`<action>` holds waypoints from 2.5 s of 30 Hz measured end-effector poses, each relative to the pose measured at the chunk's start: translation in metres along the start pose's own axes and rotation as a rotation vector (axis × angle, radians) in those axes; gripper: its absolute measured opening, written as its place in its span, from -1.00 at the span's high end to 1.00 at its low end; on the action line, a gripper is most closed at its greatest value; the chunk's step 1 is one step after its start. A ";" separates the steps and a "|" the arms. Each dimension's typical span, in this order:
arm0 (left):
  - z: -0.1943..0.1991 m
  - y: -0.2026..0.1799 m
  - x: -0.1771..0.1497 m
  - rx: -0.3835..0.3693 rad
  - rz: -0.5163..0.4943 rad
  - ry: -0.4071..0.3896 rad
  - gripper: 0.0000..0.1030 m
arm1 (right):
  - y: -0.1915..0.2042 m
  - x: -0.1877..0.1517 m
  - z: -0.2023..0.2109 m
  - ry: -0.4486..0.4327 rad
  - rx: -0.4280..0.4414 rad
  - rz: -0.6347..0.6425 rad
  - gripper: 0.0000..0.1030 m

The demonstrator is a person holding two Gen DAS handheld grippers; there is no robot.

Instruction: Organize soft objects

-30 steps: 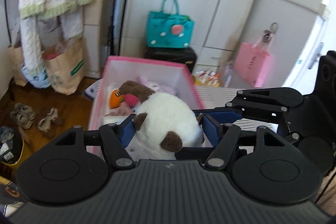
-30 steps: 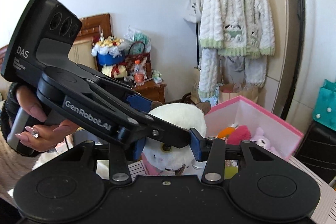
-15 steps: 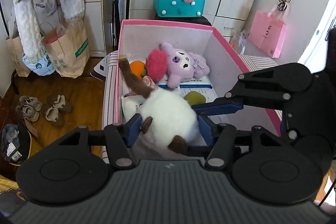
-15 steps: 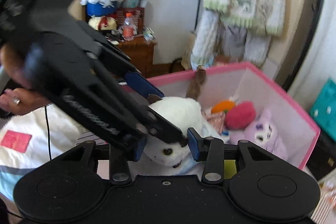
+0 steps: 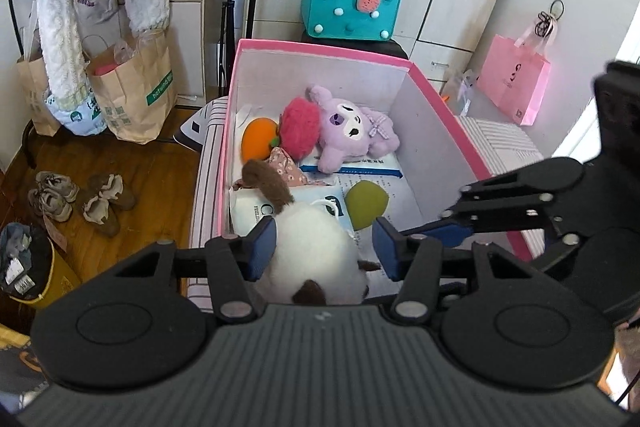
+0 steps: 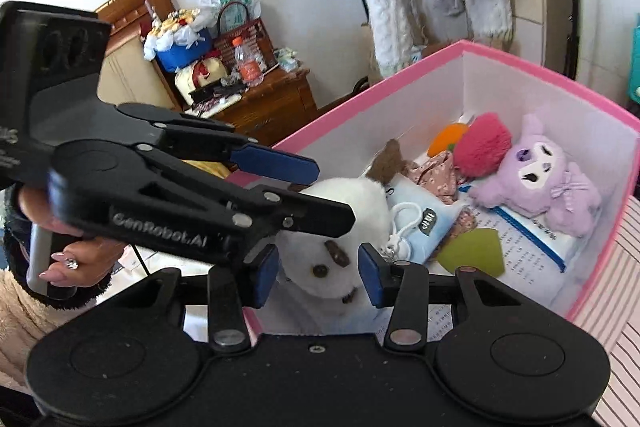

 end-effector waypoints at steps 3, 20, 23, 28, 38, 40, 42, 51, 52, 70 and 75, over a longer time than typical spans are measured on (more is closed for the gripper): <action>0.004 -0.002 0.000 -0.009 0.025 -0.011 -0.01 | 0.000 -0.005 0.020 -0.041 -0.032 0.012 -0.02; 0.054 -0.073 -0.007 0.047 -0.048 -0.061 -0.11 | 0.002 -0.035 0.133 -0.210 -0.286 0.029 -0.24; 0.062 -0.091 -0.007 0.056 -0.077 -0.060 -0.16 | 0.001 -0.041 0.152 -0.236 -0.312 0.021 -0.31; 0.073 -0.117 -0.012 0.056 -0.126 -0.072 -0.23 | 0.001 -0.056 0.179 -0.268 -0.356 0.008 -0.38; 0.077 -0.140 -0.025 0.046 -0.133 -0.045 -0.57 | 0.003 -0.074 0.207 -0.279 -0.460 -0.003 -0.82; 0.079 -0.143 -0.026 0.055 -0.139 -0.052 -0.71 | -0.001 -0.077 0.210 -0.278 -0.478 -0.029 -0.93; 0.080 -0.145 -0.027 0.065 -0.145 -0.062 -0.81 | -0.004 -0.081 0.214 -0.276 -0.518 -0.060 -0.98; 0.078 -0.156 -0.031 0.074 -0.156 -0.055 -1.00 | -0.014 -0.098 0.228 -0.259 -0.634 -0.138 -0.99; 0.078 -0.157 -0.031 0.079 -0.152 -0.045 -1.00 | -0.016 -0.102 0.230 -0.257 -0.633 -0.161 -0.99; 0.063 -0.188 -0.052 0.200 -0.163 -0.010 -1.00 | -0.001 -0.127 0.235 -0.188 -0.775 -0.221 -1.00; 0.065 -0.190 -0.054 0.181 -0.139 -0.031 -1.00 | -0.006 -0.136 0.238 -0.194 -0.784 -0.308 -1.00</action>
Point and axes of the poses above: each gripper's, at about its wrist camera, not at the fingertips, and z roughly against the way its jaws point, y to its left, x to its top, the point moved 3 cm from there along -z, roughly the way its jaws point, and after that the axes turned 14 degrees about -x, right-handed, at the moved point
